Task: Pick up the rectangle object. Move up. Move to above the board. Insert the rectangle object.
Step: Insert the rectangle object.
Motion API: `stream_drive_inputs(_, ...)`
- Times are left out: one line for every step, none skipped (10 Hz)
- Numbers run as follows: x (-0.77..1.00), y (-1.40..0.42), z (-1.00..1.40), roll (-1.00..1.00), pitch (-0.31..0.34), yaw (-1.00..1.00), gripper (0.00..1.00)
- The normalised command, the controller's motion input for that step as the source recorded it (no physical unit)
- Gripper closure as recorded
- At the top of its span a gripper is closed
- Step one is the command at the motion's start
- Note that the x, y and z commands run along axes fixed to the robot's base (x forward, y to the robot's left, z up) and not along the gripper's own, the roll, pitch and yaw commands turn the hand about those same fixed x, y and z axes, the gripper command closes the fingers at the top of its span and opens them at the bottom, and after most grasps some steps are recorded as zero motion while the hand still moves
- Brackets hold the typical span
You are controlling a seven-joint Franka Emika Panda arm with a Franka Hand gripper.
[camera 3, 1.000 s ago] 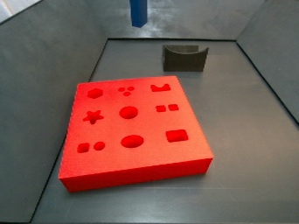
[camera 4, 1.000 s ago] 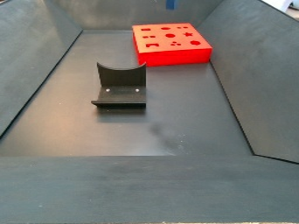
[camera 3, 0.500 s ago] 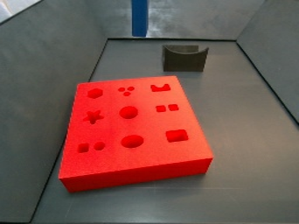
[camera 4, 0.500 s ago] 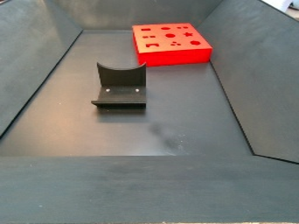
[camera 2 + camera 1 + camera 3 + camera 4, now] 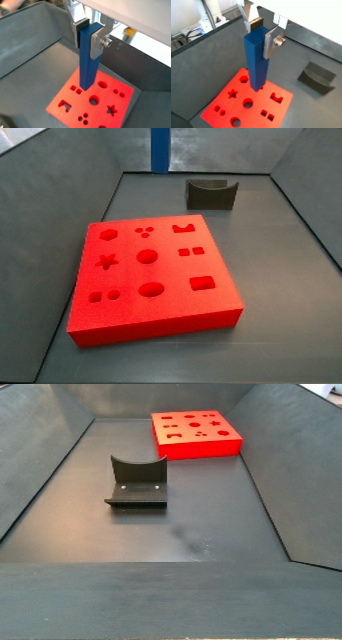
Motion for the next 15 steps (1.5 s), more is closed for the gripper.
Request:
stream_drive_inputs(0.00,-0.13,0.00,0.04,0.000,-0.95,1.00)
stream_drive_inputs(0.00,-0.09,0.00,0.04,0.000,-0.98,1.00)
stream_drive_inputs(0.00,-0.07,0.00,0.03,0.000,-0.99,1.00)
stream_drive_inputs(0.00,-0.06,0.00,0.03,0.000,-1.00,1.00)
stream_drive_inputs(0.00,-0.05,0.00,0.01,0.000,-1.00,1.00)
stream_drive_inputs(0.00,-0.05,0.00,0.00,0.000,-1.00,1.00)
stream_drive_inputs(0.00,-0.06,0.00,0.00,0.000,-1.00,1.00)
stream_drive_inputs(0.00,-0.09,0.00,0.00,0.000,-1.00,1.00)
stream_drive_inputs(0.00,-0.14,0.00,0.00,0.000,-0.97,1.00)
stream_drive_inputs(0.02,-0.23,0.00,-0.07,0.000,-0.88,1.00)
stream_drive_inputs(0.01,-0.25,0.00,-0.08,0.000,-0.87,1.00)
stream_drive_inputs(0.01,-0.25,0.00,-0.08,0.000,-0.87,1.00)
stream_drive_inputs(0.16,-0.21,0.00,-0.14,0.000,-0.77,1.00)
stream_drive_inputs(0.49,-0.17,-0.09,-0.08,0.000,-0.56,1.00)
stream_drive_inputs(0.43,-0.11,-0.11,-0.02,0.000,-0.62,1.00)
